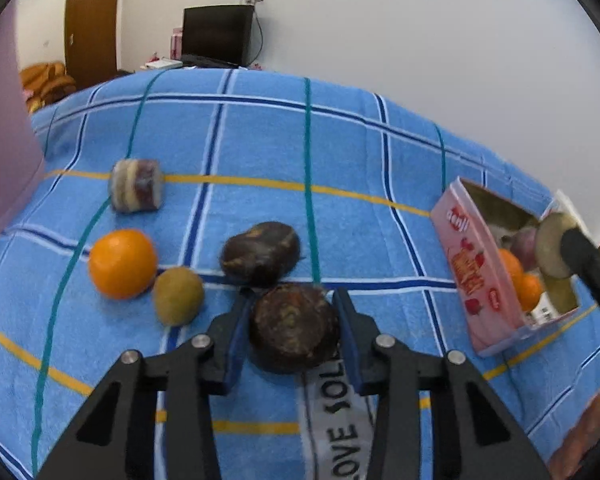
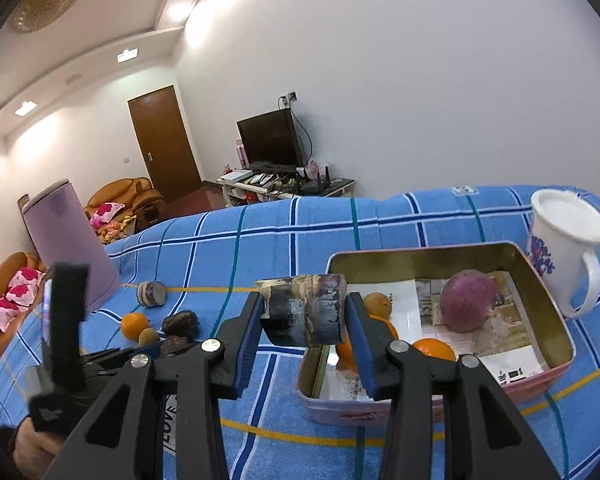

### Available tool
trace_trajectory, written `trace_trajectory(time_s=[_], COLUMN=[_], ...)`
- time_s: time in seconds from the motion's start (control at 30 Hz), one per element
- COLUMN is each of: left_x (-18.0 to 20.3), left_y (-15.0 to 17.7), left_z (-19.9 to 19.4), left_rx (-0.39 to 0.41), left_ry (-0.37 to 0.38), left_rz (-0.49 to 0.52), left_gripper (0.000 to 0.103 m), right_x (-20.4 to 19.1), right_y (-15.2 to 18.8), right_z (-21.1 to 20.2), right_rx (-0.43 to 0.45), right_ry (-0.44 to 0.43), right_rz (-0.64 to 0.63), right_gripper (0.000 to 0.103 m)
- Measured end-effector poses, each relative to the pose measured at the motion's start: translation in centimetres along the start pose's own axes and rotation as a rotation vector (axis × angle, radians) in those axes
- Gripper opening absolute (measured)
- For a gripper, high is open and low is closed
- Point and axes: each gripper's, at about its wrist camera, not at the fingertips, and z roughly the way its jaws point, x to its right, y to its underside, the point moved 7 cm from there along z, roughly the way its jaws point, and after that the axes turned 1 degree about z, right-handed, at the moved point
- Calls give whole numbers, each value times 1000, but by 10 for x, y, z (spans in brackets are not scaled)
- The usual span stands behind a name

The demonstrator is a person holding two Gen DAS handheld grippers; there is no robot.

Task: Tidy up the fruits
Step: 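Carry the cylinder with the right tool while the left tool carries the dark fruit over the tin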

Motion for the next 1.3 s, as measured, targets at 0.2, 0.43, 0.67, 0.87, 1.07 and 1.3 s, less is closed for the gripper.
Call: trace_trajectory(time_s=[0.2, 0.43, 0.67, 0.87, 1.07, 1.3], left_x=[-16, -15, 1, 32, 64, 110], left_y=[-8, -18, -16, -18, -22, -24], left_z=[-31, -71, -65, -66, -68, -68], left_rx=[148, 342, 320, 328, 336, 355], left_ry=[9, -56, -64, -55, -20, 20], left_rz=[-16, 22, 48, 102, 139, 208], left_gripper=[42, 42, 42, 42, 42, 42], right_x=[-15, -19, -22, -12, 17, 52], right_y=[-1, -2, 0, -4, -5, -11], right_z=[-7, -12, -10, -9, -12, -27], right_rx=[52, 82, 80, 83, 78, 104], right_ry=[17, 45, 81, 97, 127, 124], right_rz=[-75, -107, -157, -162, -142, -117], right_gripper=[43, 44, 44, 44, 44, 44])
